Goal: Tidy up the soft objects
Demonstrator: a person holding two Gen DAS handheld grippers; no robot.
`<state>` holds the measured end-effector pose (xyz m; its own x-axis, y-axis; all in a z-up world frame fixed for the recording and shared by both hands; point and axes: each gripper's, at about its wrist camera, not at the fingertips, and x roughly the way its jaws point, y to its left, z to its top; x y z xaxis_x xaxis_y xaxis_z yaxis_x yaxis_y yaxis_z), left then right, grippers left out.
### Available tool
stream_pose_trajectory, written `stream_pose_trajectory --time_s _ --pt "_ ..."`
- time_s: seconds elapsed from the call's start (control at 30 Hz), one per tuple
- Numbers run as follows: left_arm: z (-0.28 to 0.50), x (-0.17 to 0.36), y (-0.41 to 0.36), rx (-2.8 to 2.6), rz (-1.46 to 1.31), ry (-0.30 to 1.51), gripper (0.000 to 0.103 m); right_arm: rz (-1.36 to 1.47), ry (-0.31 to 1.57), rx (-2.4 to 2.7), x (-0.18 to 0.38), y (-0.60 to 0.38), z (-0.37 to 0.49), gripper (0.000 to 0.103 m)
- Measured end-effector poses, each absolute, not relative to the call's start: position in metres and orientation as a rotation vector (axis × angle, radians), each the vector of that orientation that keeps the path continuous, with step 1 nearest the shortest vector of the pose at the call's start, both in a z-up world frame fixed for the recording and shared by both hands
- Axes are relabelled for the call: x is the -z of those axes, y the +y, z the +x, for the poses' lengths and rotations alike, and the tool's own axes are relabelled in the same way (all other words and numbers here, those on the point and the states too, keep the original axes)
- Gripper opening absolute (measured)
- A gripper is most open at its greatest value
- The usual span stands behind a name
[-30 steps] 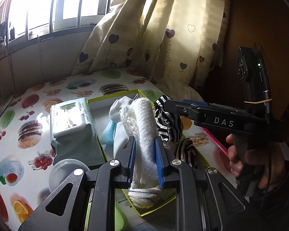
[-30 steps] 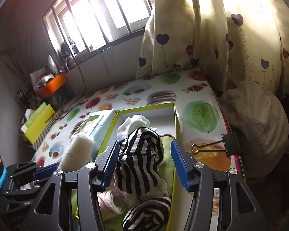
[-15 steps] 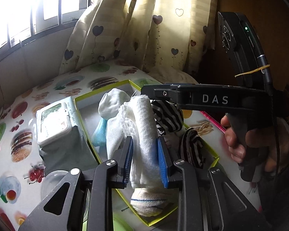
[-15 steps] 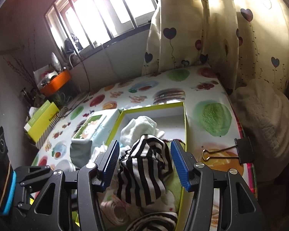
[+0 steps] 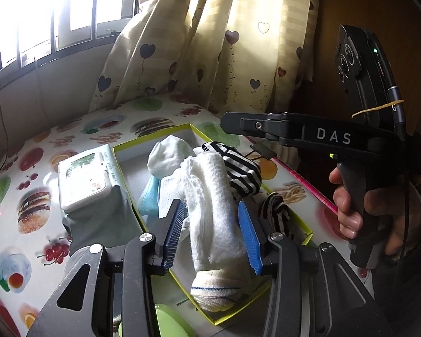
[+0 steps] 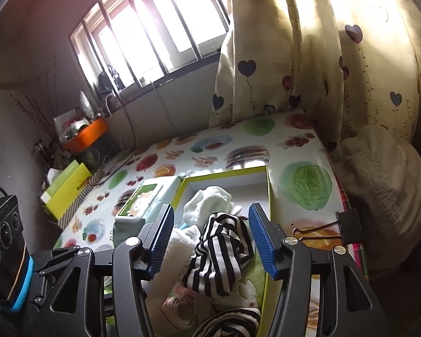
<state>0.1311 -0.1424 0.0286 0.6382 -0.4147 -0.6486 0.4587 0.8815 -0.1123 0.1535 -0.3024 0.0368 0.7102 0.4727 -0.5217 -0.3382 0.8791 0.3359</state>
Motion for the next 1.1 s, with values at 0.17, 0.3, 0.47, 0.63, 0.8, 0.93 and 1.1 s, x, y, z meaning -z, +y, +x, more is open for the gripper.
stream_pose_trajectory --time_s 0.17,0.3,0.47,0.63,0.8,0.93,1.1 --pt "0.128 -0.03 -0.136 0.485 0.035 0.738 0.042 0.205 0.634 -0.443 -0.041 -0.3 0.141 0.055" --pt "0.12 -0.035 -0.133 0.461 0.023 0.73 0.042 0.175 0.635 -0.433 -0.044 -0.296 0.126 0.055" --pt "0.107 -0.04 -0.127 0.417 0.01 0.719 0.042 0.118 0.651 -0.415 -0.046 -0.286 0.102 0.055" --pt "0.091 -0.042 -0.118 0.365 -0.009 0.708 0.042 0.058 0.677 -0.397 -0.043 -0.274 0.076 0.056" --pt "0.076 -0.043 -0.114 0.321 -0.002 0.698 0.042 0.009 0.706 -0.384 -0.037 -0.262 0.053 0.06" --pt "0.067 -0.041 -0.11 0.304 -0.004 0.703 0.042 -0.02 0.731 -0.38 -0.031 -0.254 0.04 0.061" --pt "0.06 -0.038 -0.112 0.254 0.035 0.701 0.042 -0.038 0.76 -0.373 -0.025 -0.25 0.031 0.061"
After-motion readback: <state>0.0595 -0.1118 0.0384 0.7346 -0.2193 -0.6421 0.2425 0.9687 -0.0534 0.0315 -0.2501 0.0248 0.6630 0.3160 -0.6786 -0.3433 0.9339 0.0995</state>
